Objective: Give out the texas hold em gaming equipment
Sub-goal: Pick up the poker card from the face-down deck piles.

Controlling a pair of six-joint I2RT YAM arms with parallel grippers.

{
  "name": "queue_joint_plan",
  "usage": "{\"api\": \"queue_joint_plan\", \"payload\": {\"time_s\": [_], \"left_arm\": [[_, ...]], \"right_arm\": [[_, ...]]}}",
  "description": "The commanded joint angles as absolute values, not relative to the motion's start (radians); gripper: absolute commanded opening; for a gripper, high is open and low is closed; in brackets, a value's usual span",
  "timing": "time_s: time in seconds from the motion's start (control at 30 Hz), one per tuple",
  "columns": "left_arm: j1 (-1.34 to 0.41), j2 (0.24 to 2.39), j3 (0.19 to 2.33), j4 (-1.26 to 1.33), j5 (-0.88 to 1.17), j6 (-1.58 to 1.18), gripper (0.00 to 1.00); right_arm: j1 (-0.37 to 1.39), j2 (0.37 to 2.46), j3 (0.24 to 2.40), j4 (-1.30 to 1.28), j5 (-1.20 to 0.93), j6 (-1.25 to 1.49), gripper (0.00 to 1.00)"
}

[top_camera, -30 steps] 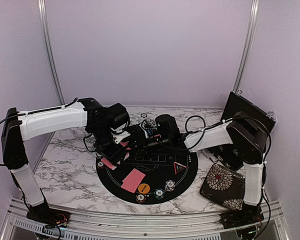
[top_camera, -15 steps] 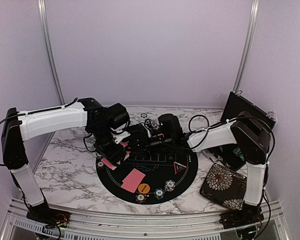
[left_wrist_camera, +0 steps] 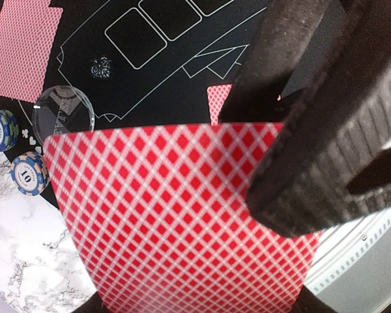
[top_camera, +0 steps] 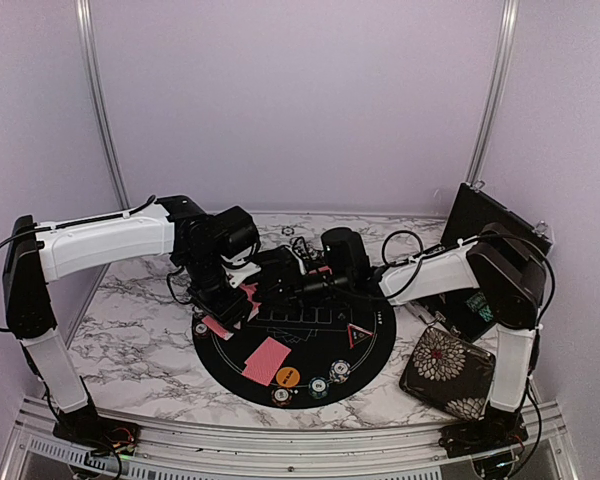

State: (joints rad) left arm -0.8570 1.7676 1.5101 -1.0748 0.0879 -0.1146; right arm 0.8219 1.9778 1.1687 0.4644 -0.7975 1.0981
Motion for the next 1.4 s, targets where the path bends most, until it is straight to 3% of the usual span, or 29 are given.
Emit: {"api": "queue_joint_plan", "payload": {"time_s": [0.0,0.77,1.37], "left_arm": [[-0.861,1.741,1.519,-1.090,0.091,-0.104,0.44],[-0.859,1.748,1.518,-1.090,0.085,-0.106,0.44],[-0.859,1.752,1.522,-1.091,0.085,-0.105,0.44]], "right_arm": [[0.815,1.938,1.165,0.498,-0.785,1.109,0.26],[0.809,1.921,1.137,0.545,-0.793,1.155,0.03],[0.790,1.903,1.104,0.620,-0.817,1.205,0.01]]}}
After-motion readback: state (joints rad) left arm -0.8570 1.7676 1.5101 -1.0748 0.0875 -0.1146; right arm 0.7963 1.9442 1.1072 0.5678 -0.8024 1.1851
